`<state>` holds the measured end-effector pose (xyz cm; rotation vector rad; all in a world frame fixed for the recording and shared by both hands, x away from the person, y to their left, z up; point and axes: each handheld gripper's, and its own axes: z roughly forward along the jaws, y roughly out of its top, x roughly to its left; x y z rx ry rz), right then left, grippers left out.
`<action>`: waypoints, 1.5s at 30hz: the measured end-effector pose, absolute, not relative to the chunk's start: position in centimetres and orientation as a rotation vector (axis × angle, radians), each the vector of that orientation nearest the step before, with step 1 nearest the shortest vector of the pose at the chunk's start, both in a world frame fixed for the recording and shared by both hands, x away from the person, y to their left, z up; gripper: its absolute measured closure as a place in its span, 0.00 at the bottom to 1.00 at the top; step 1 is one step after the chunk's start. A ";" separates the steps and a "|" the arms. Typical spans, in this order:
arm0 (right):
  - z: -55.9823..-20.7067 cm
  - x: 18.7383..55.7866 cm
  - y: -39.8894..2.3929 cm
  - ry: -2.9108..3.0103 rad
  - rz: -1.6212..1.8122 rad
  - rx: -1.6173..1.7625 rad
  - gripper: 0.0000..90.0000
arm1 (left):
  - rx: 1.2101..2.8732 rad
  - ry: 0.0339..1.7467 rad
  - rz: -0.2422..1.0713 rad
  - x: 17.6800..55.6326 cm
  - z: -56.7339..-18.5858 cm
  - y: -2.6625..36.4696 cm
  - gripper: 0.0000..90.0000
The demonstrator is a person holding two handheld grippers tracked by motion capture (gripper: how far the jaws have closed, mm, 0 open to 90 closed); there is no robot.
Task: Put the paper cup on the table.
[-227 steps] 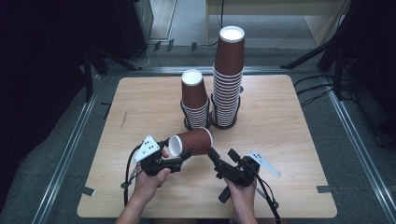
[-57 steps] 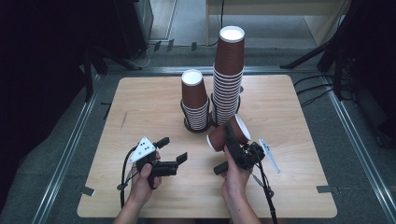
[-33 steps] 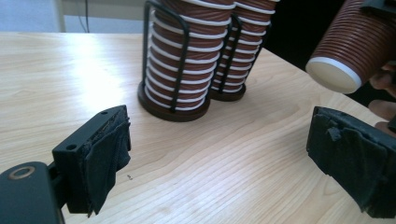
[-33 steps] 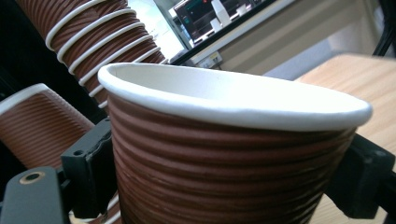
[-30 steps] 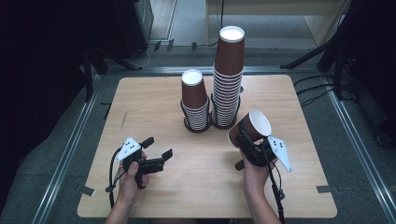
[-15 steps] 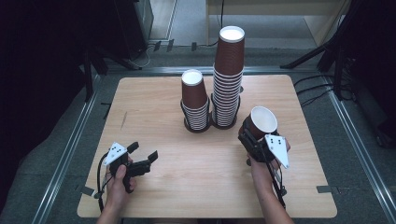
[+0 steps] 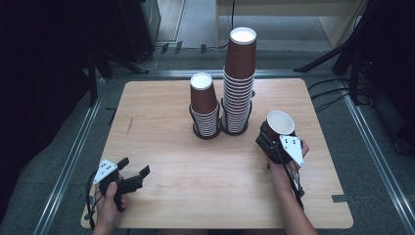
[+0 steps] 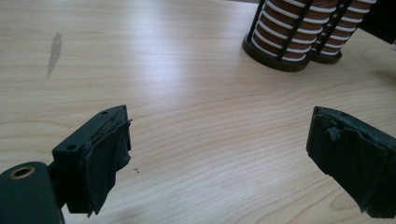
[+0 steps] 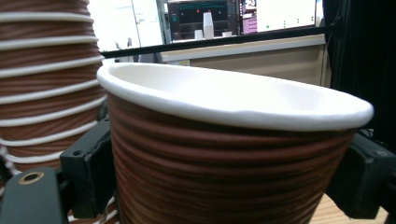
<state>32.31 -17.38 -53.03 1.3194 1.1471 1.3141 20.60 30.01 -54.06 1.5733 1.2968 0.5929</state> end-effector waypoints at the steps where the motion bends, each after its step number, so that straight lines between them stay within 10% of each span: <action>1: -53.1 32.5 -17.5 1.151 1.306 1.314 0.13 | 1.573 1.302 0.598 20.5 -54.1 30.2 0.07; 45: -54.6 33.8 -18.6 1.326 1.170 1.355 0.10 | 1.520 1.386 0.619 20.0 -54.9 33.2 0.07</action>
